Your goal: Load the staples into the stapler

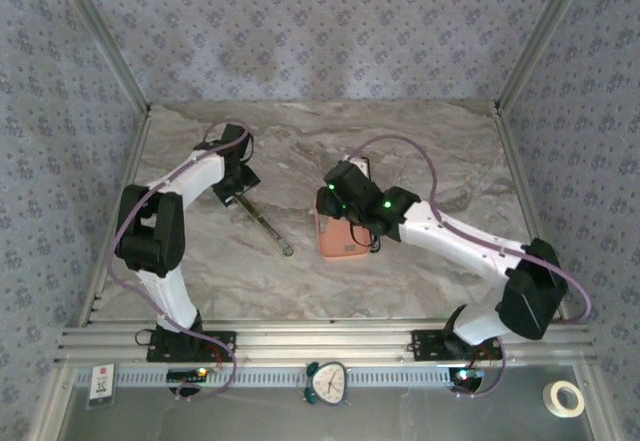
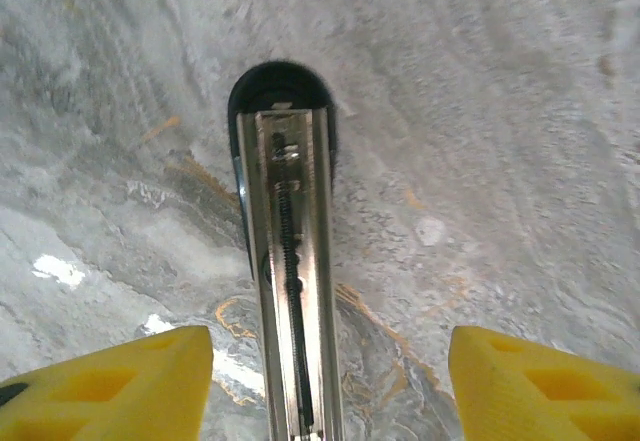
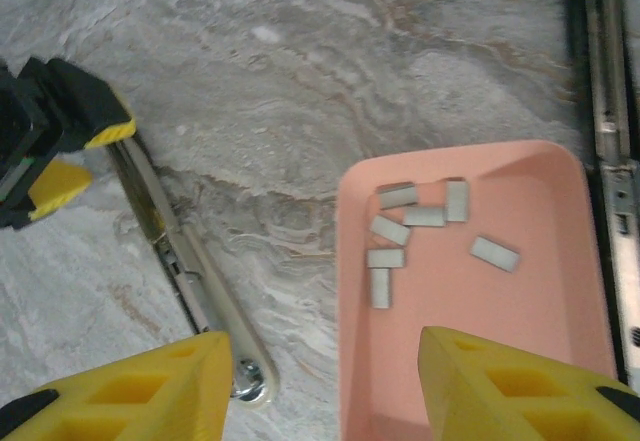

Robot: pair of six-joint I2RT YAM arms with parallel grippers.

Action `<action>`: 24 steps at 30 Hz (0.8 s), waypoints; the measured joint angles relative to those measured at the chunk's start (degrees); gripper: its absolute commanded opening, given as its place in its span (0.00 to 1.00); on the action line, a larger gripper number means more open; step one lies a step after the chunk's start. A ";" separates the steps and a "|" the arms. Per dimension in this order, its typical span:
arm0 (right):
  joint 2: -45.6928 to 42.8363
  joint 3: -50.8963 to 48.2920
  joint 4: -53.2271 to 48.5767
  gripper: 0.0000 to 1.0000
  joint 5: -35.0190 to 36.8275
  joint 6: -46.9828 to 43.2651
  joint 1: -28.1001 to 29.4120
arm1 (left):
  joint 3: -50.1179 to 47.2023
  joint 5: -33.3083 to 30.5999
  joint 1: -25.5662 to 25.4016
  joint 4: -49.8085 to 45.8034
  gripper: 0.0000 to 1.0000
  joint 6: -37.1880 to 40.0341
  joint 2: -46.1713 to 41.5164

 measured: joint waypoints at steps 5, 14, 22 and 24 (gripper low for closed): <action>8.11 7.39 -0.22 0.56 -3.82 -3.87 1.92 | -0.57 0.87 3.02 -0.04 0.75 2.78 -4.48; 30.82 27.02 -6.73 0.61 -11.96 -14.16 3.58 | -10.25 4.85 14.62 0.20 0.78 6.64 -15.69; 43.19 37.57 -11.15 0.61 -16.44 -19.69 4.09 | -15.41 9.38 21.44 0.22 0.78 9.14 -17.59; 45.05 39.54 -11.43 0.60 -17.14 -20.70 4.00 | -15.76 10.21 22.29 0.22 0.78 9.46 -18.16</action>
